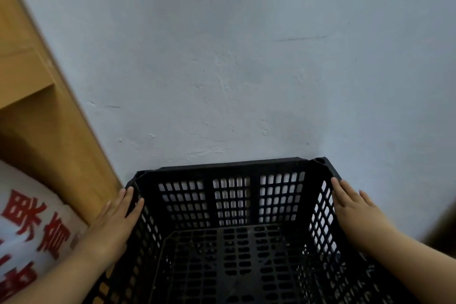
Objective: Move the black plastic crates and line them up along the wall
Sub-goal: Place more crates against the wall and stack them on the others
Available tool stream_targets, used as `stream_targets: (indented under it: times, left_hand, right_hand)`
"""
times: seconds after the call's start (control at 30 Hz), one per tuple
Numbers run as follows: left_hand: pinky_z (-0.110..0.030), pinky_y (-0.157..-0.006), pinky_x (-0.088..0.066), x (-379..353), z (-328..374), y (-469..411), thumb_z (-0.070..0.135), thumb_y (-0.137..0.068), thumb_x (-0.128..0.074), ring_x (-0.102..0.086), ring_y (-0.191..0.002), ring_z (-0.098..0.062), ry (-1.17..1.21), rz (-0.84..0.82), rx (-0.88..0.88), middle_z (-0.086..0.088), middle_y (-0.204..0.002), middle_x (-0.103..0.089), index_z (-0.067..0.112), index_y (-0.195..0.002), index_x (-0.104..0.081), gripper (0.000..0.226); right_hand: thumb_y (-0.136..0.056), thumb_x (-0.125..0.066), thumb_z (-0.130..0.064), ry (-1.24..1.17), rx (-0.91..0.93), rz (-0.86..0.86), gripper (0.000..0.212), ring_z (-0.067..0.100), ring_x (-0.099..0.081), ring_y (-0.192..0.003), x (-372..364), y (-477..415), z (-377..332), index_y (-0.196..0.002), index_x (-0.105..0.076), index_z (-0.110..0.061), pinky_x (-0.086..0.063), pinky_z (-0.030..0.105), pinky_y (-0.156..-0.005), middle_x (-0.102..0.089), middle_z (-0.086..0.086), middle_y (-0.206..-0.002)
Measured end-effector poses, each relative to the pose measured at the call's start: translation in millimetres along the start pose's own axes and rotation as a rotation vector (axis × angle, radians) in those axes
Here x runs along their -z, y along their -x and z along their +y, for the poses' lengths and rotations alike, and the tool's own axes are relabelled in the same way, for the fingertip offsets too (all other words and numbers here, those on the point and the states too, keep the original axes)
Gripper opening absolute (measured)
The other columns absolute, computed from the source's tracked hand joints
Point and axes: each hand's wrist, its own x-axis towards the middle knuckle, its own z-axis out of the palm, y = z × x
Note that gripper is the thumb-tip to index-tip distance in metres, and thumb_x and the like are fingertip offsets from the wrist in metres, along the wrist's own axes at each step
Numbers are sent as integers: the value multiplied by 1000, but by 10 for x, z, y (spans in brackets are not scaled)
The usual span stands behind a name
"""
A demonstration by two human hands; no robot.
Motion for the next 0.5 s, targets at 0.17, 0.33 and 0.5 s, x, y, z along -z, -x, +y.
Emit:
stream_targets:
  times: [0.17,0.33,0.5]
  left_hand:
    - [-40,-117,5,-46,31,69,8,-87,-51,24,-141,-25,31,20,60,-12,-151,32,18,-144,22,93]
    - [-36,-118,0,-87,64,131,10,-85,-54,16,-144,-25,28,68,97,-12,-154,27,17,-143,25,98]
    - [-32,-118,-3,-79,72,156,-1,-84,-54,12,-145,-24,47,78,77,-14,-152,29,16,-143,26,101]
  right_hand:
    - [-92,-38,-14,-11,-51,-11,70,23,34,-137,1,65,-64,-147,4,-2,-5,49,-117,28,13,-153]
    - [-79,-61,-19,11,-66,151,82,22,31,-139,26,174,-130,-147,-18,-2,-23,54,-112,14,10,-151]
    - [-98,-29,-16,-102,-127,82,65,27,12,-146,-57,278,-108,-149,10,-10,-7,41,-119,27,9,-155]
